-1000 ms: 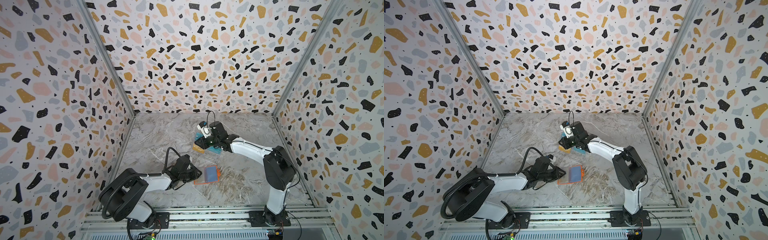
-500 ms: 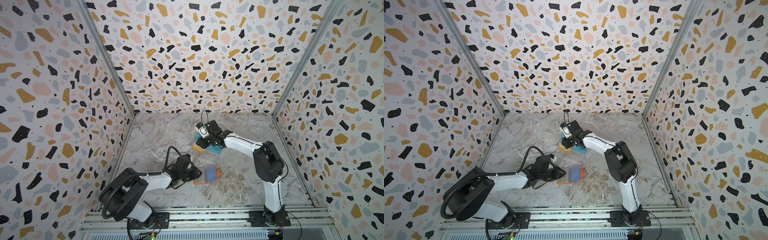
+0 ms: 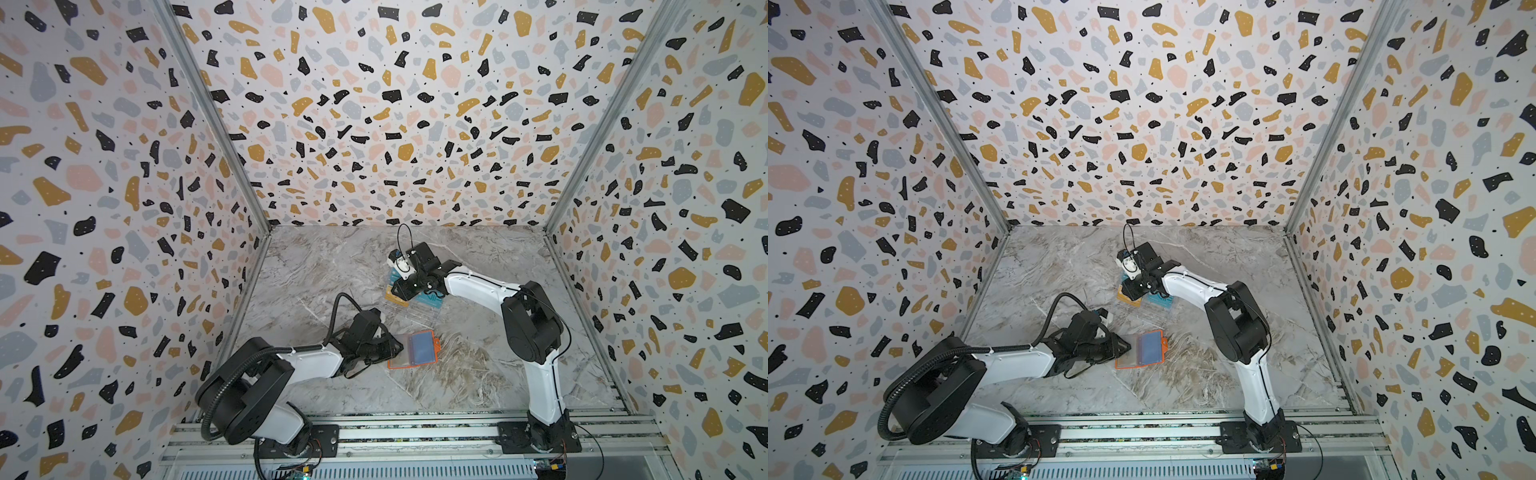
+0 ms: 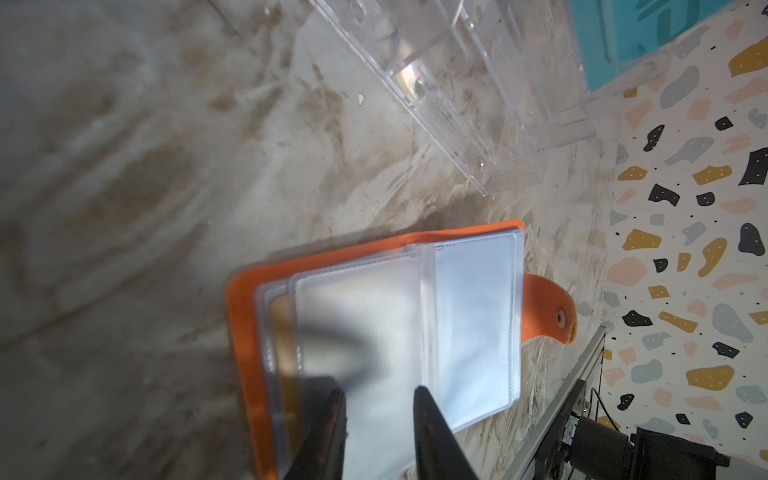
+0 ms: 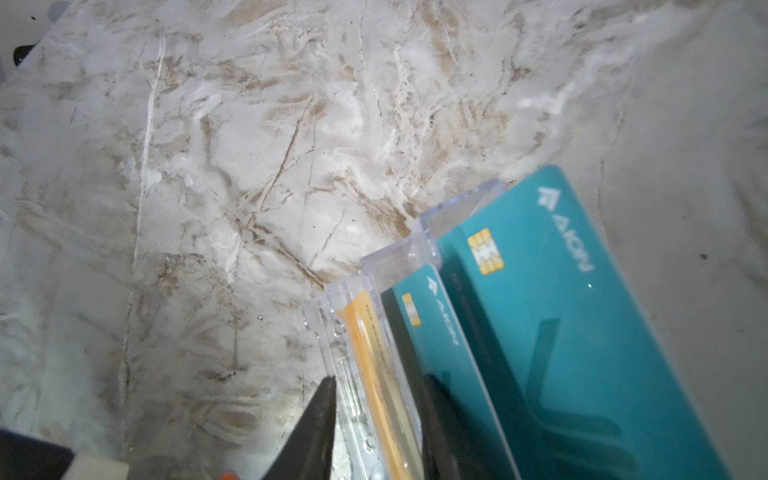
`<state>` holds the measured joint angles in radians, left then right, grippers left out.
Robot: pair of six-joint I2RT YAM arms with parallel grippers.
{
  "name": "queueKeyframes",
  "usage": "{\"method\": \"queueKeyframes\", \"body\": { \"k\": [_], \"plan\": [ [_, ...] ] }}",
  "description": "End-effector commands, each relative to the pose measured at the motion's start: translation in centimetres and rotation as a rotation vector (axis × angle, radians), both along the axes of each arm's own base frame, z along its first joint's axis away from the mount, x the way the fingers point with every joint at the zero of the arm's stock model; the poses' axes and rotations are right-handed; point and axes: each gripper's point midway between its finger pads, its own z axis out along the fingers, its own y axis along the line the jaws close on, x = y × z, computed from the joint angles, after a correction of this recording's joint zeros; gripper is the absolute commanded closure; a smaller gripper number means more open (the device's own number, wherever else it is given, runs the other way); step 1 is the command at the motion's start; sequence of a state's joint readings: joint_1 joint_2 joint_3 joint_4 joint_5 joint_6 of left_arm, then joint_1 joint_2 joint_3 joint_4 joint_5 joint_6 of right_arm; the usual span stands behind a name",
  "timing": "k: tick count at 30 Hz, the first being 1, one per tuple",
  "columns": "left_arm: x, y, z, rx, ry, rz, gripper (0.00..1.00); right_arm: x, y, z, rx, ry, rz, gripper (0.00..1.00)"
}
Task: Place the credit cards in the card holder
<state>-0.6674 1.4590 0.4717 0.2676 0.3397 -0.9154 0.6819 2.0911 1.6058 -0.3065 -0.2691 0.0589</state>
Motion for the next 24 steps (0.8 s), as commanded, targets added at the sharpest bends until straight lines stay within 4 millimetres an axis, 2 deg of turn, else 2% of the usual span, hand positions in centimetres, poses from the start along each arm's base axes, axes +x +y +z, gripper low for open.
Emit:
{"method": "queueKeyframes", "body": {
  "k": [1,9,17,22,24],
  "plan": [
    [-0.9,1.1,-1.3,0.055,0.056,0.002,0.69,-0.1,0.2,0.9,-0.003,-0.004,0.027,0.67],
    [-1.0,1.2,-1.5,0.059,0.061,0.003,0.68,-0.3,0.5,2.2,0.014,-0.041,0.062,0.85],
    [-1.1,1.2,-1.6,0.058,0.066,0.000,0.67,-0.5,0.4,1.4,-0.020,-0.033,0.107,0.90],
    [-1.0,1.1,-1.5,0.055,0.065,0.001,0.67,-0.6,0.9,2.4,0.013,-0.049,0.143,0.94],
    [-1.0,1.1,-1.5,0.059,0.066,0.002,0.67,-0.4,0.9,2.8,0.015,-0.056,0.148,0.98]
  ]
}}
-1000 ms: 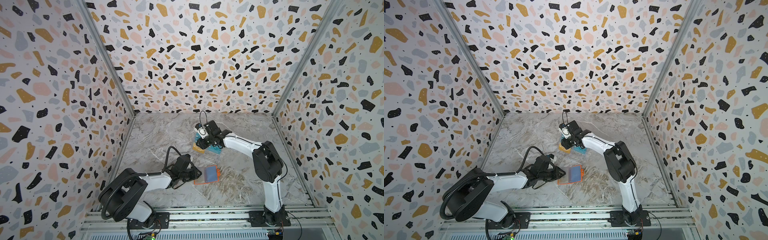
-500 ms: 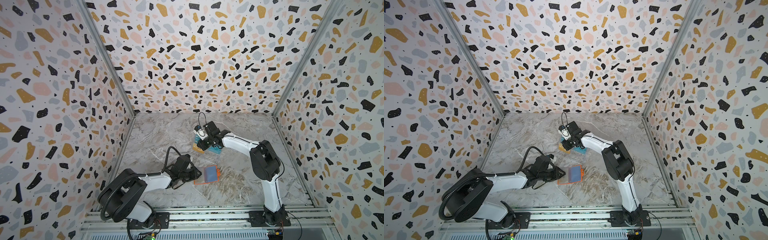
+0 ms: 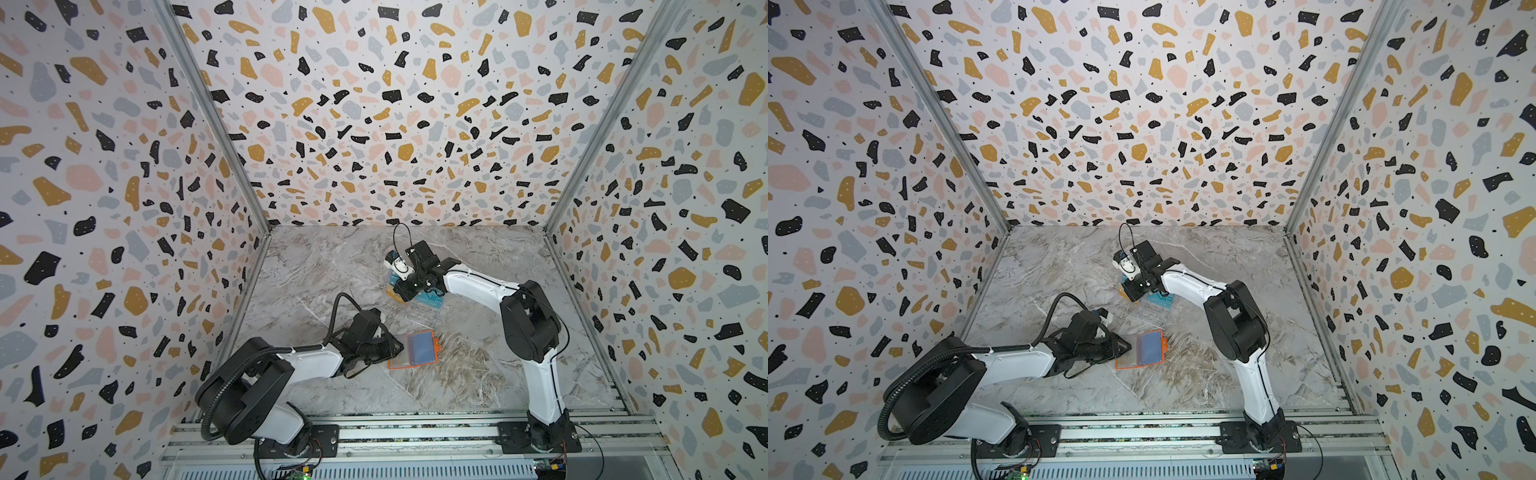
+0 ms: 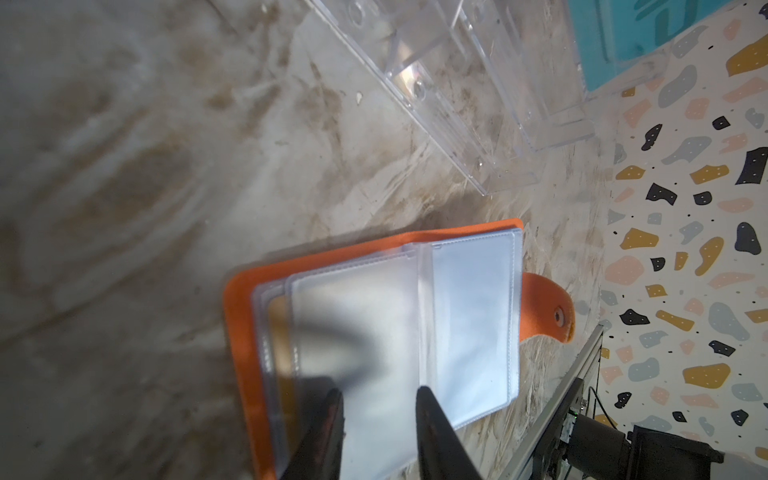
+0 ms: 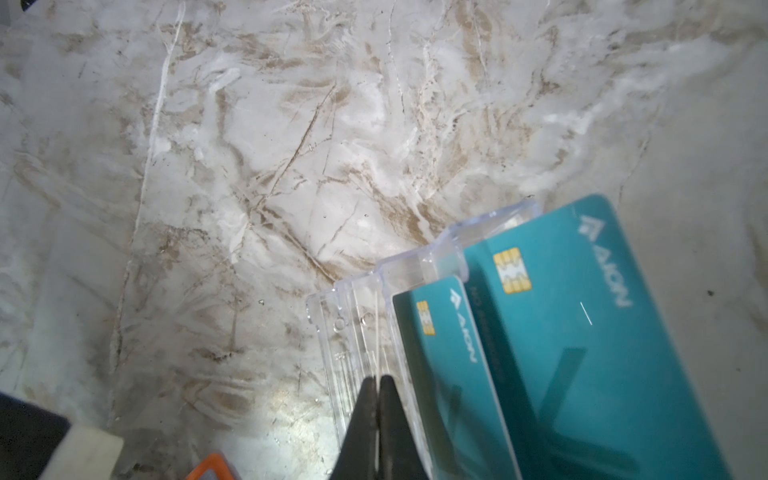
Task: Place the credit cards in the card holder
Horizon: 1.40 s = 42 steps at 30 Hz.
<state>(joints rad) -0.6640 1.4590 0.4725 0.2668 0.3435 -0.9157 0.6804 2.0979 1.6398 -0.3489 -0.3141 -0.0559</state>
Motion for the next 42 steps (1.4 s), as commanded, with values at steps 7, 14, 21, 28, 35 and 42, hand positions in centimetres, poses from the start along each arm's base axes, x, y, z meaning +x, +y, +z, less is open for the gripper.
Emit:
{"method": "queueKeyframes", "body": {
  "k": [7,14,21,28,35,42],
  "plan": [
    [-1.0,1.2,-1.4,0.069,0.064,0.004,0.67,0.0,0.4,5.6,0.080,-0.049,0.044,1.00],
    [-1.1,2.1,-1.5,0.117,0.082,0.035,0.67,-2.0,-0.5,11.7,0.296,-0.053,0.009,1.00],
    [-1.3,3.0,-1.7,0.190,0.106,0.040,0.67,-5.2,-2.5,12.0,0.451,0.049,-0.042,1.00],
    [-2.3,4.4,-2.5,0.269,0.146,0.027,0.68,-9.1,-4.2,9.7,0.537,0.166,-0.069,1.00],
    [-2.8,4.7,-3.2,0.302,0.179,0.015,0.68,-11.8,-5.7,6.9,0.545,0.248,-0.093,1.00],
    [-2.8,4.9,-3.5,0.325,0.187,0.011,0.68,-13.5,-6.5,6.1,0.553,0.280,-0.093,1.00]
  ]
}}
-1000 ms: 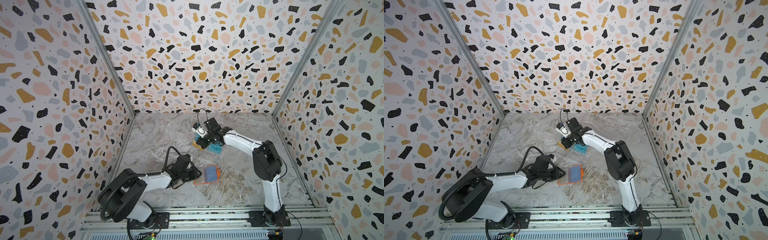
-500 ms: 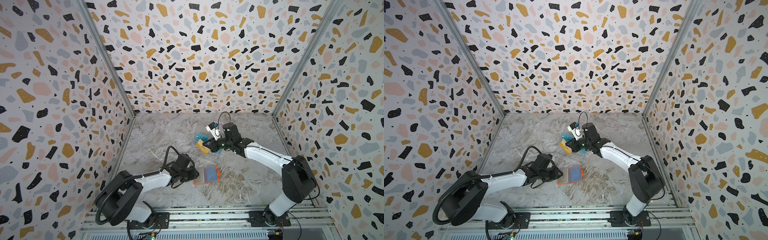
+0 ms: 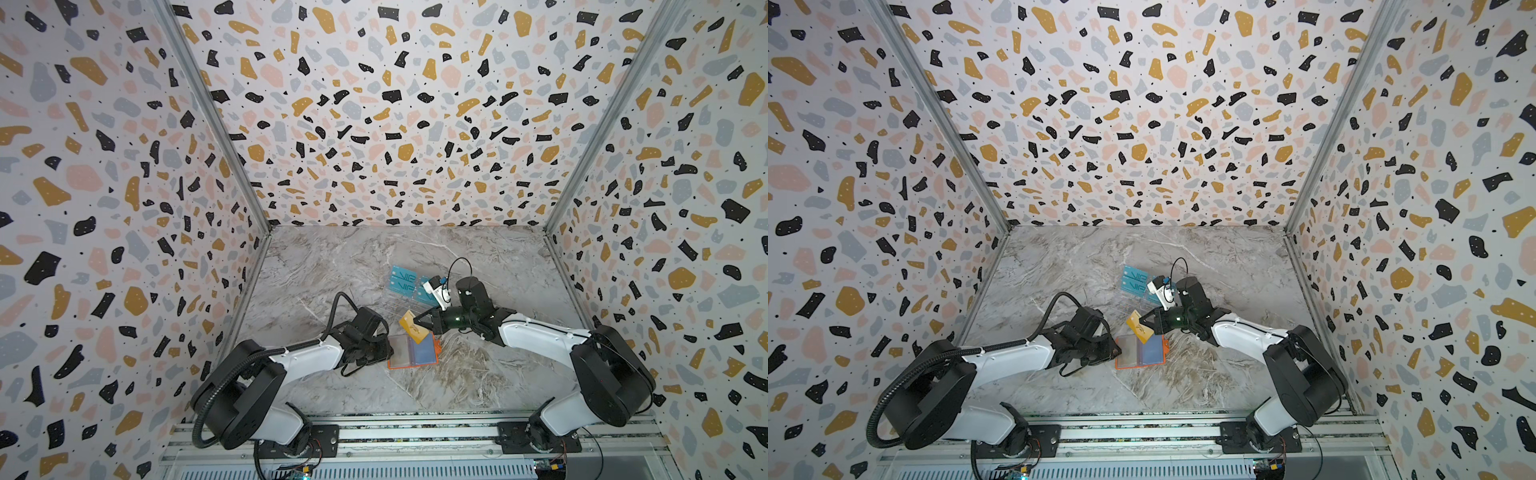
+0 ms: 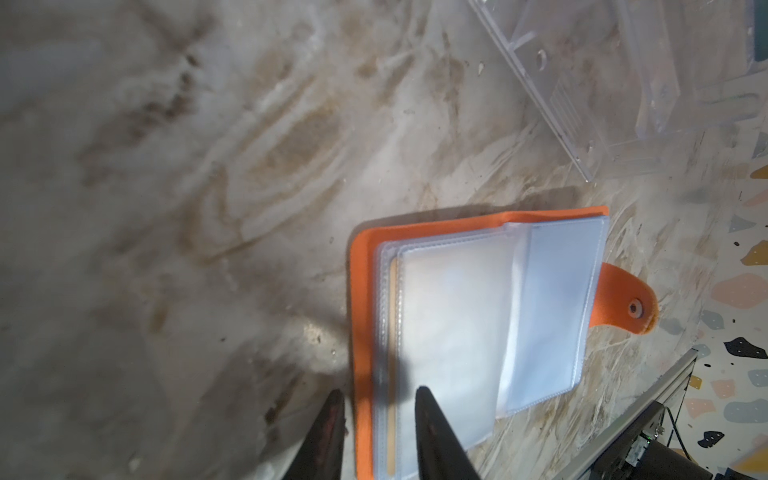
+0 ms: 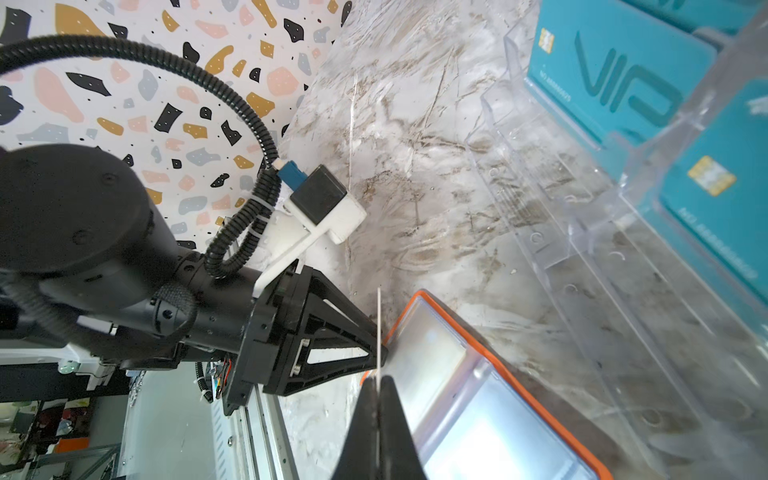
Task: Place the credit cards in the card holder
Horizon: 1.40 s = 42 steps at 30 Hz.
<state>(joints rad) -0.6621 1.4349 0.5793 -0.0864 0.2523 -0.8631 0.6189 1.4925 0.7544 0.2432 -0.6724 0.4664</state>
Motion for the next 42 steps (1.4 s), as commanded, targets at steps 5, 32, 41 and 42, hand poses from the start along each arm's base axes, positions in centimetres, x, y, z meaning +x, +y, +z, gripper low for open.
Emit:
{"method": "queueKeyframes", "body": {
  "k": [5,32,41,42],
  "plan": [
    [-1.7,2.1,-2.4,0.119,0.089,-0.003,0.68,-1.1,0.3,2.7,0.098,-0.023,0.025,1.00],
    [-0.8,1.0,-1.3,0.071,0.055,-0.012,0.68,-4.5,-1.0,-5.8,0.158,0.395,-0.071,1.00],
    [-1.0,0.9,-0.9,0.047,0.045,-0.006,0.68,-3.4,-3.1,-7.5,0.119,0.422,-0.180,1.00],
    [-0.9,0.9,-0.9,0.044,0.043,-0.006,0.68,-3.2,-3.2,-7.6,0.116,0.422,-0.182,1.00]
  ]
}}
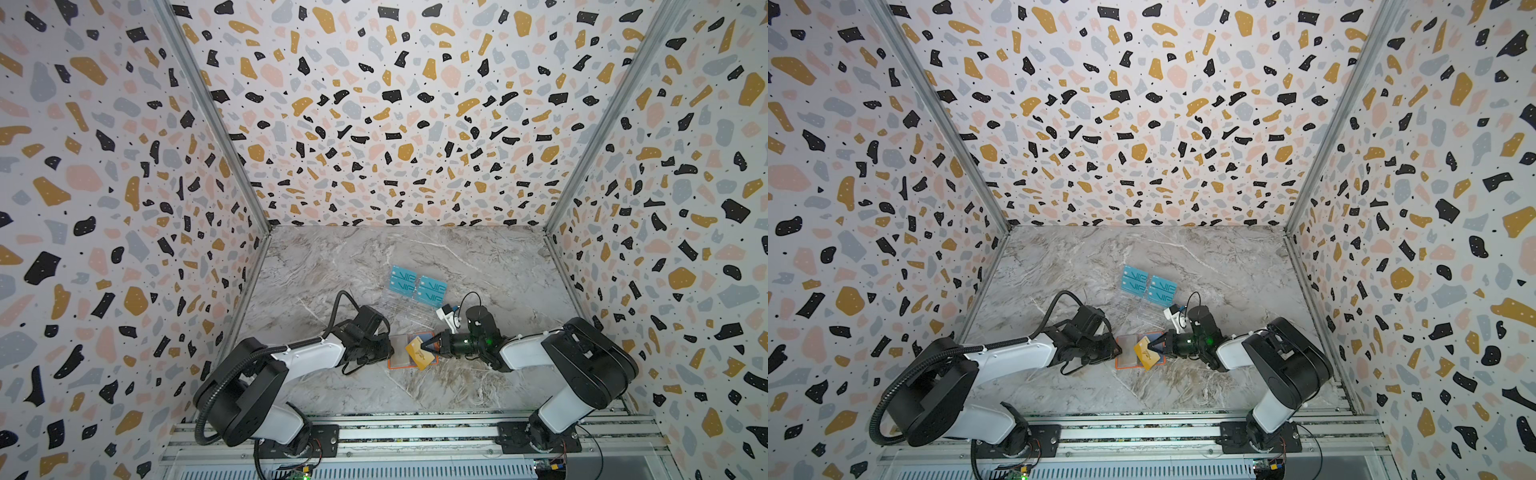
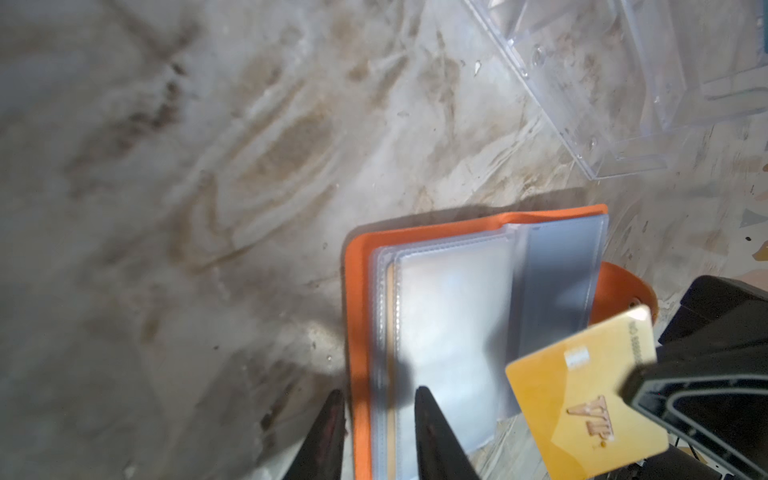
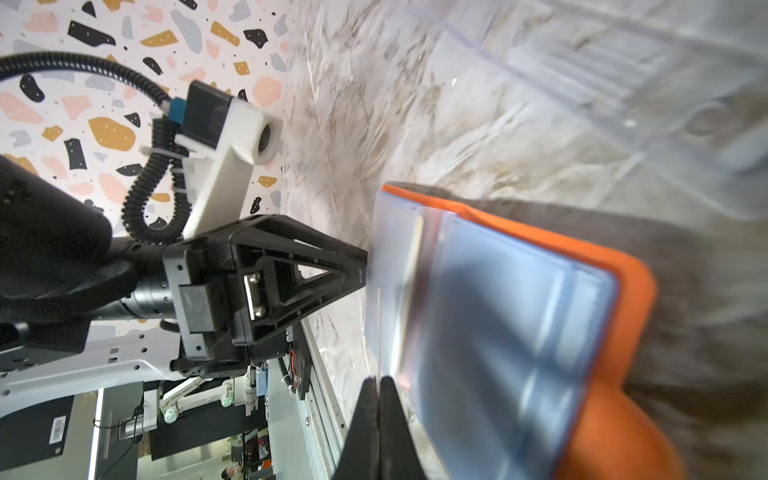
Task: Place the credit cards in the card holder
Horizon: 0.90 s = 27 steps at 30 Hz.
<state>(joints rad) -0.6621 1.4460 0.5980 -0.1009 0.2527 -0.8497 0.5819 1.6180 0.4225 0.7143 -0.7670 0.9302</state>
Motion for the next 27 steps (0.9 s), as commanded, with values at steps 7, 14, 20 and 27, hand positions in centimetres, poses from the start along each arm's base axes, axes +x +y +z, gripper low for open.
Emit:
{"method": "queueKeyframes", "body": {
  "k": [7,14,20,27],
  "plan": [
    [-1.1,0.9,-0.9,0.030,0.042,0.001,0.68,0.6,-0.3,-0.7,-0.016,-0.003,-0.018,1.00],
    [-1.1,0.9,-0.7,0.026,0.038,0.002,0.68,0.8,-0.1,-1.0,-0.003,0.006,-0.025,1.00],
    [-1.1,0.9,-0.5,0.022,0.036,0.003,0.68,0.9,0.0,-1.2,0.003,0.008,-0.026,1.00],
    [-1.1,0.8,-0.6,0.020,0.039,0.005,0.68,1.4,0.2,-1.2,0.009,0.010,-0.033,1.00]
  ]
}}
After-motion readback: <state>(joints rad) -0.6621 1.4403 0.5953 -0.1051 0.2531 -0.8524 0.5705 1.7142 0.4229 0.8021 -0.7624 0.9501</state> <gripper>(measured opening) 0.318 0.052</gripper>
